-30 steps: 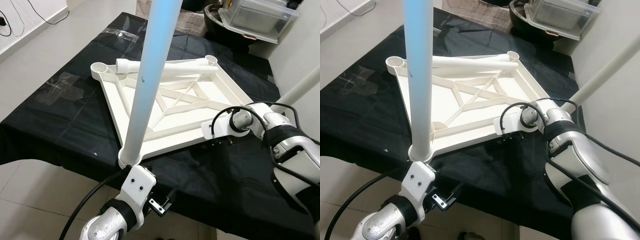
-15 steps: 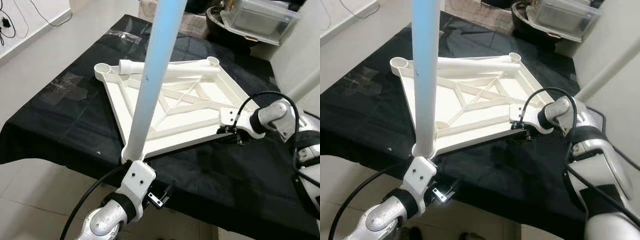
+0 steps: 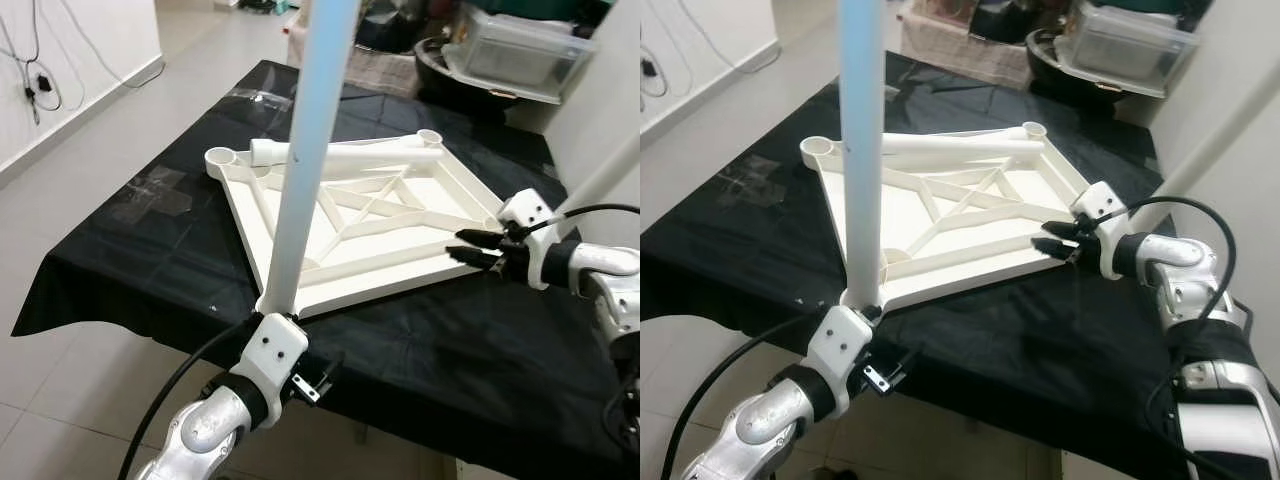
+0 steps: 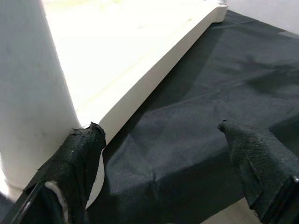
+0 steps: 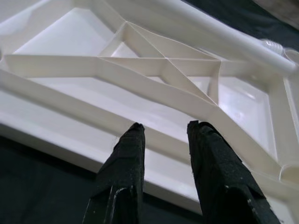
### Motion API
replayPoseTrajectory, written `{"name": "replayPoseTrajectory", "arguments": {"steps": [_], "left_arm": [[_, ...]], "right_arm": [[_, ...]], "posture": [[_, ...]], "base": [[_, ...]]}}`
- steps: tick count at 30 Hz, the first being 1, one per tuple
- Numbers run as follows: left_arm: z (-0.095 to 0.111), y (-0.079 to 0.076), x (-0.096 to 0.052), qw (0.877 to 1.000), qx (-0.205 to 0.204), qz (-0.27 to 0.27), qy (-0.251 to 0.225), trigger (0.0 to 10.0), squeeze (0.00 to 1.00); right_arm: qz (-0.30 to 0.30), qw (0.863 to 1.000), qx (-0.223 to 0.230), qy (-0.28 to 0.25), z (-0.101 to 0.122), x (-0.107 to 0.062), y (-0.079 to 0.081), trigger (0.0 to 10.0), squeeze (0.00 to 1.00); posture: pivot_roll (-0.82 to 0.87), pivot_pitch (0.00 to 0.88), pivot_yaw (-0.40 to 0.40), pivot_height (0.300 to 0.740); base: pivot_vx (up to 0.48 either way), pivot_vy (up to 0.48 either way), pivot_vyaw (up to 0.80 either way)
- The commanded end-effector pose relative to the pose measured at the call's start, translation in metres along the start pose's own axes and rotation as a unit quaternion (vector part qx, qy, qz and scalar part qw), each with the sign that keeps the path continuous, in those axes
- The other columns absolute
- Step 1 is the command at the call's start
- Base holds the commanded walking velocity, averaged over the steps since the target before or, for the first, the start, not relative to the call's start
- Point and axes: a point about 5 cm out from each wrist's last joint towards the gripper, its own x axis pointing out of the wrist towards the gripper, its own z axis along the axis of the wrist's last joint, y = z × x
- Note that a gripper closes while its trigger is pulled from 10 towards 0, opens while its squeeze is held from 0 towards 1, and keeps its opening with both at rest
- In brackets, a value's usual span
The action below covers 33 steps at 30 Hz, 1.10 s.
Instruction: Building children table
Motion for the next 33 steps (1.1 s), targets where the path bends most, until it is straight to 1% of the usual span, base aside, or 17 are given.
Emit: {"name": "replayPoseTrajectory", "arguments": {"steps": [1, 5, 7, 12, 13, 14, 15, 17, 19, 22, 23, 24, 27, 29, 30, 32, 33], "left_arm": [[-0.004, 0.0, 0.0, 1.0, 0.0, -0.009, 0.006, 10.0, 0.0], [-0.005, 0.001, 0.001, 1.0, 0.001, -0.012, 0.007, 10.0, 0.0], [-0.007, 0.002, 0.001, 1.0, 0.004, -0.015, 0.006, 10.0, 0.0], [-0.007, 0.003, 0.001, 1.0, 0.004, -0.015, 0.005, 10.0, 0.0], [-0.008, 0.003, 0.001, 1.0, 0.004, -0.015, 0.005, 10.0, 0.0], [-0.008, 0.003, 0.001, 1.0, 0.004, -0.016, 0.004, 10.0, 0.0], [-0.008, 0.003, 0.001, 1.0, 0.004, -0.016, 0.004, 10.0, 0.0], [-0.008, 0.003, 0.001, 1.0, 0.004, -0.018, 0.004, 10.0, 0.0], [-0.008, 0.003, 0.001, 1.0, 0.004, -0.018, 0.004, 10.0, 0.0], [-0.008, 0.003, 0.001, 1.0, 0.004, -0.018, 0.003, 10.0, 0.0], [-0.009, 0.003, 0.002, 1.0, 0.005, -0.019, 0.003, 10.0, 0.0], [-0.009, 0.003, 0.002, 1.0, 0.005, -0.019, 0.003, 10.0, 0.0], [-0.01, 0.003, 0.002, 1.0, 0.006, -0.018, 0.004, 10.0, 0.0], [-0.01, 0.004, 0.003, 1.0, 0.007, -0.017, 0.004, 10.0, 0.0], [-0.01, 0.004, 0.003, 1.0, 0.007, -0.017, 0.004, 10.0, 0.0], [-0.012, 0.005, 0.004, 1.0, 0.008, -0.018, 0.005, 10.0, 0.0], [-0.012, 0.005, 0.004, 1.0, 0.008, -0.018, 0.005, 10.0, 0.0]], "right_arm": [[-0.04, 0.999, 0.028, -0.006, -0.006, -0.004, 0.0, 10.0, 0.0], [-0.072, 0.996, 0.043, -0.003, -0.013, -0.006, 0.003, 10.0, 0.0], [-0.111, 0.991, 0.079, 0.003, -0.016, -0.01, 0.007, 10.0, 0.0], [-0.132, 0.987, 0.094, 0.002, -0.015, -0.011, 0.011, 10.0, 0.0], [-0.147, 0.984, 0.1, -0.001, -0.014, -0.011, 0.013, 10.0, 0.0], [-0.186, 0.976, 0.112, -0.022, -0.009, -0.011, 0.015, 10.0, 0.0], [-0.186, 0.976, 0.112, -0.022, -0.009, -0.011, 0.015, 10.0, 0.0], [-0.226, 0.965, 0.124, -0.044, -0.006, -0.012, 0.019, 10.0, 0.0], [-0.226, 0.965, 0.124, -0.044, -0.006, -0.012, 0.019, 10.0, 0.0], [-0.243, 0.959, 0.133, -0.055, -0.004, -0.013, 0.023, 10.0, 0.0], [-0.277, 0.95, 0.128, -0.067, -0.001, -0.012, 0.029, 10.0, 0.0], [-0.277, 0.95, 0.128, -0.067, -0.001, -0.012, 0.029, 10.0, 0.0], [-0.304, 0.942, 0.126, -0.061, -0.003, -0.009, 0.037, 10.0, 0.0], [-0.324, 0.933, 0.144, -0.063, -0.008, -0.009, 0.047, 10.0, 0.0], [-0.324, 0.933, 0.144, -0.063, -0.008, -0.009, 0.047, 10.0, 0.0], [-0.34, 0.924, 0.162, -0.069, -0.014, -0.01, 0.061, 10.0, 0.0], [-0.34, 0.924, 0.162, -0.069, -0.014, -0.01, 0.061, 10.0, 0.0]], "posture": [[0.06, 0.068, -0.113, 0.74], [0.07, 0.066, -0.107, 0.74], [0.07, 0.065, -0.105, 0.74], [0.07, 0.065, -0.105, 0.74], [0.07, 0.065, -0.105, 0.74], [0.07, 0.065, -0.101, 0.74], [0.07, 0.065, -0.101, 0.74], [0.07, 0.063, -0.101, 0.74], [0.07, 0.063, -0.101, 0.74], [0.07, 0.063, -0.101, 0.74], [0.07, 0.059, -0.099, 0.74], [0.07, 0.059, -0.099, 0.74], [0.07, 0.051, -0.096, 0.74], [0.07, 0.045, -0.095, 0.74], [0.07, 0.045, -0.095, 0.74], [0.07, 0.04, -0.091, 0.74], [0.07, 0.04, -0.091, 0.74]], "base": [[0.0, 0.0, 0.0], [-0.127, 0.0, 0.0], [-0.274, 0.0, 0.0], [-0.109, 0.0, 0.0], [0.0, 0.0, 0.0], [0.0, 0.0, 0.0], [0.0, 0.0, 0.0], [0.0, 0.0, 0.0], [0.0, 0.0, 0.0], [0.0, 0.0, 0.0], [0.0, 0.0, 0.0], [0.0, 0.0, 0.0], [0.0, 0.0, 0.0], [0.0, 0.0, 0.0], [0.0, 0.0, 0.0], [0.0, 0.0, 0.0], [0.0, 0.0, 0.0]]}}
